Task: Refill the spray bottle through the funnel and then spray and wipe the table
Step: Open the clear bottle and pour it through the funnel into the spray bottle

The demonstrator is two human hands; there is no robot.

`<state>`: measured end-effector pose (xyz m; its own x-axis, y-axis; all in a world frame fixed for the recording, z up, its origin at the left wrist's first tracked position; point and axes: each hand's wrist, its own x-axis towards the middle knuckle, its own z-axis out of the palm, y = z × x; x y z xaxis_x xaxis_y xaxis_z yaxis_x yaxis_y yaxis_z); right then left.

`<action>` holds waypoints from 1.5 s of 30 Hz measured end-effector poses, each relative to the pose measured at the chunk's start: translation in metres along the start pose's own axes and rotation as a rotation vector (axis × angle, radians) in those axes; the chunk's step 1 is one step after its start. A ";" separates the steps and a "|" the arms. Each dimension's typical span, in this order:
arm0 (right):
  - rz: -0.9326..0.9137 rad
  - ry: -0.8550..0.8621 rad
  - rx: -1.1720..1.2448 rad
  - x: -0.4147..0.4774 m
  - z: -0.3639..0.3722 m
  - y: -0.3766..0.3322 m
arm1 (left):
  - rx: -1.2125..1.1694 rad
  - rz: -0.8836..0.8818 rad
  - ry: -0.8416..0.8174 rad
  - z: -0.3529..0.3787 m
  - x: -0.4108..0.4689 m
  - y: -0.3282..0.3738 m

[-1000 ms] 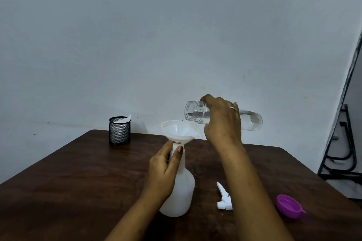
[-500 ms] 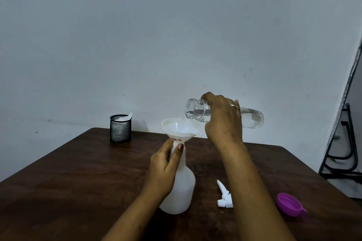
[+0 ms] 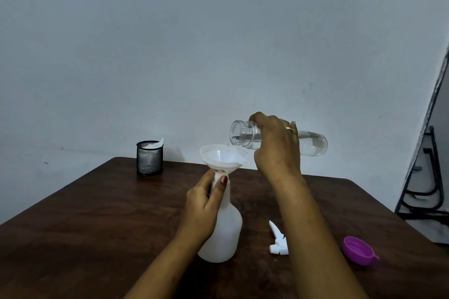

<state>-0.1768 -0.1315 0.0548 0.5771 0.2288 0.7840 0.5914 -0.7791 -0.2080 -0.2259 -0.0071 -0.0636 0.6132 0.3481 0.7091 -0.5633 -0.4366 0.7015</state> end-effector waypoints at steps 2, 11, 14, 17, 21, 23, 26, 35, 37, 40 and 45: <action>-0.003 0.002 -0.003 0.000 0.000 -0.001 | 0.002 -0.005 -0.006 0.000 0.000 0.002; -0.002 -0.002 -0.007 0.000 0.001 -0.001 | -0.006 -0.001 -0.009 0.000 0.000 0.002; -0.001 -0.001 -0.009 0.001 0.000 -0.002 | -0.010 -0.008 -0.006 0.000 0.000 0.003; -0.001 0.002 -0.012 0.001 0.000 -0.002 | -0.003 -0.008 -0.006 0.000 0.000 0.001; -0.001 0.003 -0.011 0.001 0.000 -0.001 | 0.005 -0.001 -0.005 0.000 0.000 0.001; -0.003 0.003 -0.013 0.001 0.000 -0.001 | -0.004 0.004 -0.008 0.000 0.000 0.003; -0.003 0.005 -0.013 0.000 0.000 -0.001 | -0.012 -0.002 -0.014 0.000 -0.001 0.006; -0.006 0.015 -0.017 0.000 0.000 -0.001 | 0.002 0.023 -0.019 0.000 0.000 0.009; -0.005 0.018 -0.015 0.000 0.001 -0.001 | 0.003 0.028 -0.018 0.000 0.000 0.010; -0.004 0.024 -0.010 0.000 0.001 -0.001 | 0.004 0.033 -0.011 0.000 0.000 0.010; -0.007 0.031 -0.011 0.001 0.000 -0.001 | 0.001 0.023 -0.012 0.000 0.000 0.009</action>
<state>-0.1770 -0.1302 0.0558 0.5553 0.2163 0.8031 0.5888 -0.7842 -0.1959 -0.2315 -0.0109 -0.0573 0.6067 0.3277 0.7243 -0.5771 -0.4450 0.6848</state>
